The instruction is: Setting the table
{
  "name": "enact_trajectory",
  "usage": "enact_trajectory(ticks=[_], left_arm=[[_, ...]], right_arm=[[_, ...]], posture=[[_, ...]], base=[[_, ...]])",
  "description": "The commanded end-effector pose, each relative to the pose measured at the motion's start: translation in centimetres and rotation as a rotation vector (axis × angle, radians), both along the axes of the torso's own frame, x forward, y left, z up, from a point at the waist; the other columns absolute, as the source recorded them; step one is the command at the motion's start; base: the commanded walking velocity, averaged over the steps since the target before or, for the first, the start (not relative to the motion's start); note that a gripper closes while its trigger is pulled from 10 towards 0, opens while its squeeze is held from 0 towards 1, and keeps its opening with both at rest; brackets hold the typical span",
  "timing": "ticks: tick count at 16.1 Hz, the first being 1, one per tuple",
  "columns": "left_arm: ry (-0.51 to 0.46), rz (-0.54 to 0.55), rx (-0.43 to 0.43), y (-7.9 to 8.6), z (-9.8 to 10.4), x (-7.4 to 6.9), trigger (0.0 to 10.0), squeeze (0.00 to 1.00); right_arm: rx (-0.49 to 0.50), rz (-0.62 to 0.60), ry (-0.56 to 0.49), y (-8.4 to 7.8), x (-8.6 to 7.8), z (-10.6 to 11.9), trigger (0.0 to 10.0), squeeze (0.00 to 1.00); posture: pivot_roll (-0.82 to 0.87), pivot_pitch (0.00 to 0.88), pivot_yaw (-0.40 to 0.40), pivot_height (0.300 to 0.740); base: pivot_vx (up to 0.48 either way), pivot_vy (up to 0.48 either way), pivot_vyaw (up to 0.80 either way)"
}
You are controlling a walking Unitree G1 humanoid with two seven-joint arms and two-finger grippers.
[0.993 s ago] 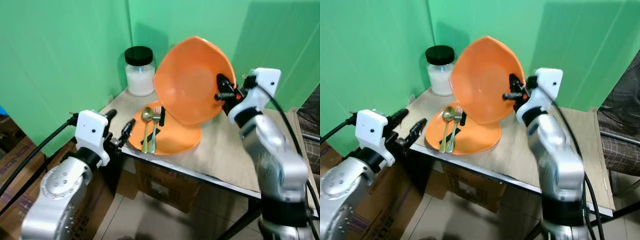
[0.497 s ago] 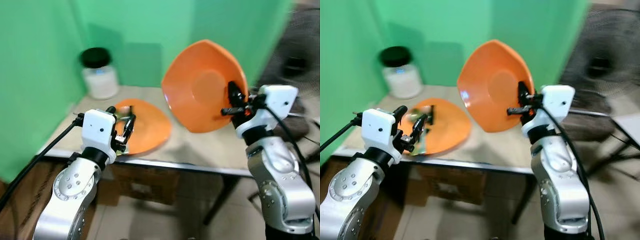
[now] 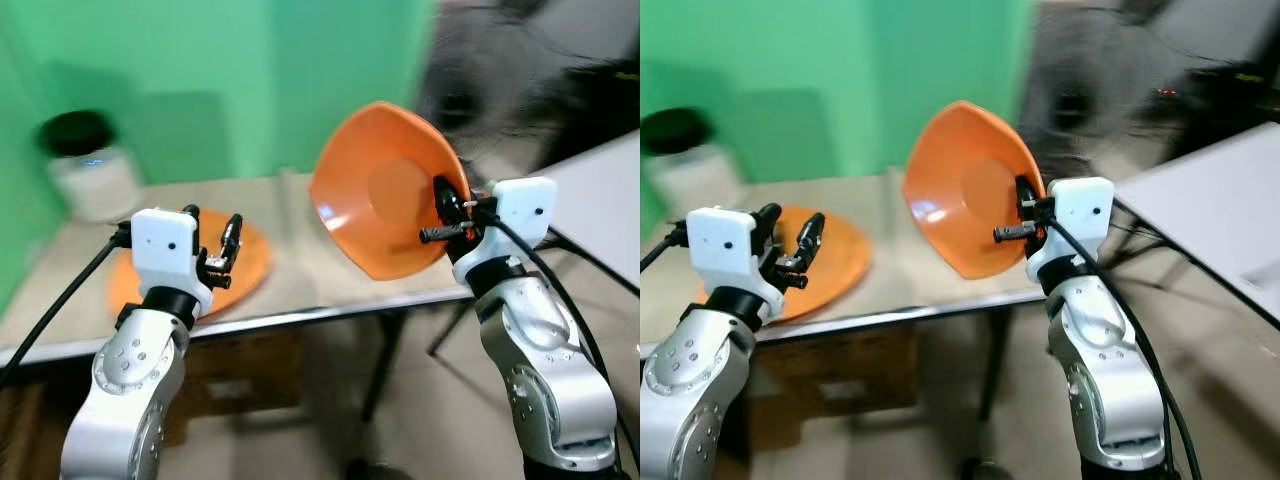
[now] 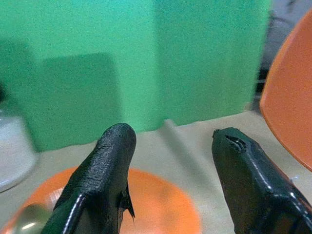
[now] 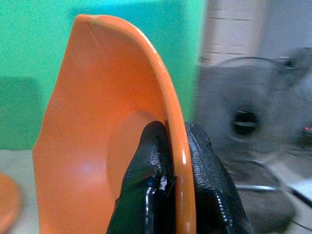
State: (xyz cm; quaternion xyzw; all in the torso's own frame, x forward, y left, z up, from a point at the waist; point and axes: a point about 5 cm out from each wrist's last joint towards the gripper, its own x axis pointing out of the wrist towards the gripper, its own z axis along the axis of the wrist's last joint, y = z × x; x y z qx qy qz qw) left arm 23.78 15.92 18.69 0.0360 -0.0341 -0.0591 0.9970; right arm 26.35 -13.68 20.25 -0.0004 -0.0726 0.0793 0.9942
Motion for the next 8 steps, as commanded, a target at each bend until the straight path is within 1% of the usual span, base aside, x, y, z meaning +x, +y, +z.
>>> enact_trajectory(ticks=[1, 4, 6, 8], left_arm=[[-0.007, 0.004, -0.015, -0.08, 0.28, -0.13, 10.0, 0.00], [0.001, 0.001, -0.013, -0.09, 0.22, -0.08, 10.0, 0.00], [0.005, 0.004, -0.040, -0.09, 0.19, -0.03, 10.0, 0.00], [0.000, 0.003, -0.014, -0.08, 0.28, 0.02, 10.0, 0.00]], right_arm=[[-0.010, -0.002, -0.030, 0.05, 0.25, 0.76, 10.0, 0.00], [0.003, 0.013, -0.011, 0.31, 0.44, 0.76, 10.0, 0.00], [0.002, 0.019, -0.010, 0.39, 0.50, 0.82, 10.0, 0.00], [0.002, 0.027, -0.009, 0.52, 0.60, 0.94, 10.0, 0.00]], posture=[[-0.04, 0.000, -0.004, 0.740], [-0.04, 0.000, -0.005, 0.740], [-0.04, 0.000, -0.005, 0.740], [-0.04, 0.000, -0.007, 0.740]], base=[[0.000, 0.000, -0.80], [0.000, 0.000, -0.80], [0.000, 0.000, -0.80], [0.000, 0.000, -0.80]])
